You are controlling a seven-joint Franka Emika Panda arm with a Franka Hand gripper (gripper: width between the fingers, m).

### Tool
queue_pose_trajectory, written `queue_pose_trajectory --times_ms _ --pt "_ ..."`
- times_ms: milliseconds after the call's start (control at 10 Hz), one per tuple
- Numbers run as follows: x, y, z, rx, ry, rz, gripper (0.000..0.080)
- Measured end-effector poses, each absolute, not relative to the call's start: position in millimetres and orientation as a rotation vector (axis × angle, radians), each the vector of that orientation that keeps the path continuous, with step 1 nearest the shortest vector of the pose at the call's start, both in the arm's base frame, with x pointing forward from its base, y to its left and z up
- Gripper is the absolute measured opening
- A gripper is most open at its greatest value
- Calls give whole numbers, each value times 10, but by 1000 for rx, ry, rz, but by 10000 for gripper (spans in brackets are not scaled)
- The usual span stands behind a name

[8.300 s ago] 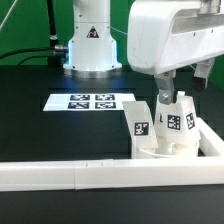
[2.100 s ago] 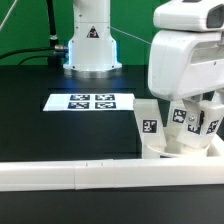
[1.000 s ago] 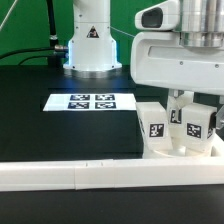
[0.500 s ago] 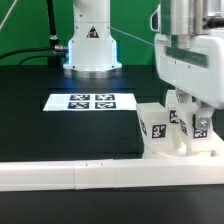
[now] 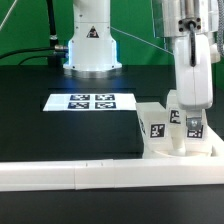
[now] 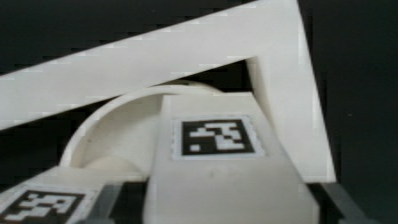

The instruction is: Assemble stool

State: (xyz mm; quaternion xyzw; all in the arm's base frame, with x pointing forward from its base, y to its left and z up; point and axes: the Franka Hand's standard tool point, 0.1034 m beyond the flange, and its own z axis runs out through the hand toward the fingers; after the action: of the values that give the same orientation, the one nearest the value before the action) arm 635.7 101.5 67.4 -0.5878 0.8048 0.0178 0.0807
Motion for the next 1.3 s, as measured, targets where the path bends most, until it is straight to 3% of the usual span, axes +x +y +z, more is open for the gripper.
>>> queue_pose_trajectory --times_ms 400,700,800,900,1200,1300 --pt "6318 1065 667 -1197 2596 66 337" --pt "6312 1064 664 -1236 2573 61 338" --pt "6300 1091 671 -1306 2548 70 530" --pt "6287 1179 738 -1450 2479 102 623" --pt "6375 1240 1063 -1949 2033 -1 644" --pt "6387 1232 1091 -2077 1902 -33 648"
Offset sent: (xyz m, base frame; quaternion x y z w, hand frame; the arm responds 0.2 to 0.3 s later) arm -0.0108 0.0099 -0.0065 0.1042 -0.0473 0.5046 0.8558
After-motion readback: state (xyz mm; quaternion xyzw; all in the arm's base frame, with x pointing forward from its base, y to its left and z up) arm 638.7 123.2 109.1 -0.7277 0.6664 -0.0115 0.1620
